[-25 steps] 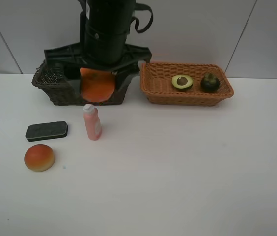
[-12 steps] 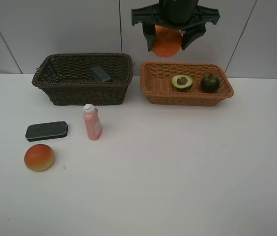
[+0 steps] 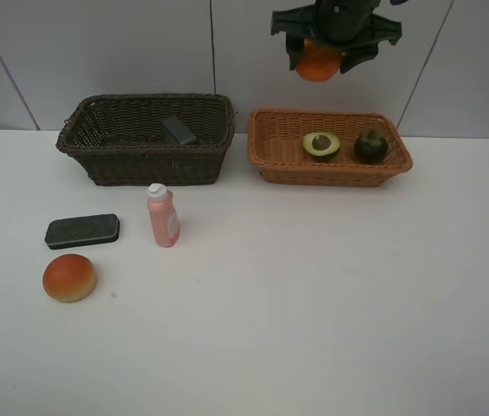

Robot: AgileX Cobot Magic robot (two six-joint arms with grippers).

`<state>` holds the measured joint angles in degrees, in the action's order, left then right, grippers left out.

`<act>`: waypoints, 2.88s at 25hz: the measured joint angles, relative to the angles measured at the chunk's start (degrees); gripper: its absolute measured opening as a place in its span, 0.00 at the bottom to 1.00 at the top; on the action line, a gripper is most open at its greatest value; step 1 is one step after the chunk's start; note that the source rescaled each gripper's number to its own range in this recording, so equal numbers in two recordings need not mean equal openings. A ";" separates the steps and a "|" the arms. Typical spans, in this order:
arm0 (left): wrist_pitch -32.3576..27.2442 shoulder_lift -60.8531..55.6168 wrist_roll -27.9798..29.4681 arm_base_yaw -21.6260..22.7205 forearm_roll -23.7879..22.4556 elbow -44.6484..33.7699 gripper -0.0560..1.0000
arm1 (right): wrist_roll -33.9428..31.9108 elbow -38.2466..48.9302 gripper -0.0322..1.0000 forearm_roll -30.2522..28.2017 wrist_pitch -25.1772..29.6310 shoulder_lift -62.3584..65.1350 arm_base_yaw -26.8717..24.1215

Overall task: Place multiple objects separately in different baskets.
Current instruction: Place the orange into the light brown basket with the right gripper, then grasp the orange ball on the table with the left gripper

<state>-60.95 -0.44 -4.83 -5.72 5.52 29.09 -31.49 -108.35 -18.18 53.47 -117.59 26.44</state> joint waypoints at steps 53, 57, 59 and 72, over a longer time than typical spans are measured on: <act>0.00 0.00 0.00 0.00 0.00 0.00 0.85 | 3.64 0.00 0.98 2.95 5.46 -1.60 0.47; 0.00 0.00 0.00 0.00 0.00 0.00 0.85 | 5.13 0.00 0.98 3.49 12.60 5.82 1.95; 0.00 0.00 0.00 0.00 0.00 0.00 0.85 | 6.64 0.00 0.98 3.97 15.15 9.94 2.81; 0.00 0.00 0.00 0.00 0.00 0.00 0.85 | 17.61 16.66 0.98 7.73 16.32 40.42 6.56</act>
<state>-60.95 -0.44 -4.83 -5.72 5.52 29.09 -13.87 -91.69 -10.45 69.79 -77.17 33.00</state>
